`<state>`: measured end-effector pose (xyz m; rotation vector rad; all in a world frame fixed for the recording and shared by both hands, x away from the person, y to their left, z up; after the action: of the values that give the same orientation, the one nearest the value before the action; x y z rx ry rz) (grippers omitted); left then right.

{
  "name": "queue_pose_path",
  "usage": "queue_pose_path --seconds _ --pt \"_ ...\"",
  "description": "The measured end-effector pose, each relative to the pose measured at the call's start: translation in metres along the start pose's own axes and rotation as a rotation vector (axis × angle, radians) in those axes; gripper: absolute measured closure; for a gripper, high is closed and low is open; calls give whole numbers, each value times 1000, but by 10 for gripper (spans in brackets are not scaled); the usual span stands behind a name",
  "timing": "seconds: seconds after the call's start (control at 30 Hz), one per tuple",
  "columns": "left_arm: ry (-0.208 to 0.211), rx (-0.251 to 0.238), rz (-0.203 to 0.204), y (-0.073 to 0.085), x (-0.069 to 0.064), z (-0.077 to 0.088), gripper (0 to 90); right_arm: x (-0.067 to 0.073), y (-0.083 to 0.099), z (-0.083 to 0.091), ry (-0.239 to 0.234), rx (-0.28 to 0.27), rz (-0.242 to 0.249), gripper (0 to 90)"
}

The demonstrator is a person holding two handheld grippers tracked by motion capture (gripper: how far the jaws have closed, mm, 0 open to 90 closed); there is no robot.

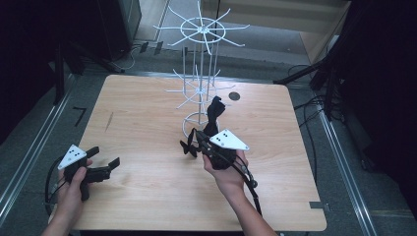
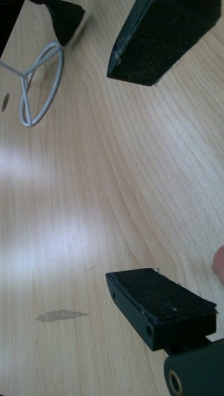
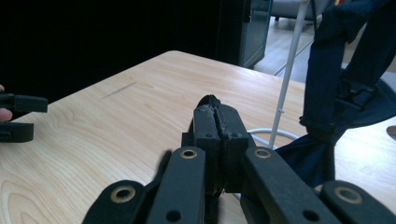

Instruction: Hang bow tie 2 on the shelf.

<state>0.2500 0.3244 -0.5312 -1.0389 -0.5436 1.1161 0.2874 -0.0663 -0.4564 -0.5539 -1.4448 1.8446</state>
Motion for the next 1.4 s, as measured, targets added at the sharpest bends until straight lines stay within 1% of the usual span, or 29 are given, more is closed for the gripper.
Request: queue_pose_path --seconds 0.67,1.13,1.4 --pt "-1 2 -3 0 0 0 47 -5 -13 14 7 -60 -5 896" --pt "-1 4 -6 0 0 0 47 -13 -24 26 27 -103 -7 896" --pt "1 6 -6 0 0 0 47 -13 -28 31 28 -122 -5 896"
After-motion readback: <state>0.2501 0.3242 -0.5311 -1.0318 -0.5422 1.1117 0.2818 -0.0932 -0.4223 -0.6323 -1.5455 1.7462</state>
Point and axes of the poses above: each handheld gripper's, and its own axes: z roughly backward along the jaws, y roughly out of its underside, x roughly to its left, the point moved 2 cm from there along -z, roughly forward along the jaws, and after that the axes turned 2 degrees about -y, right-handed, at the moved point
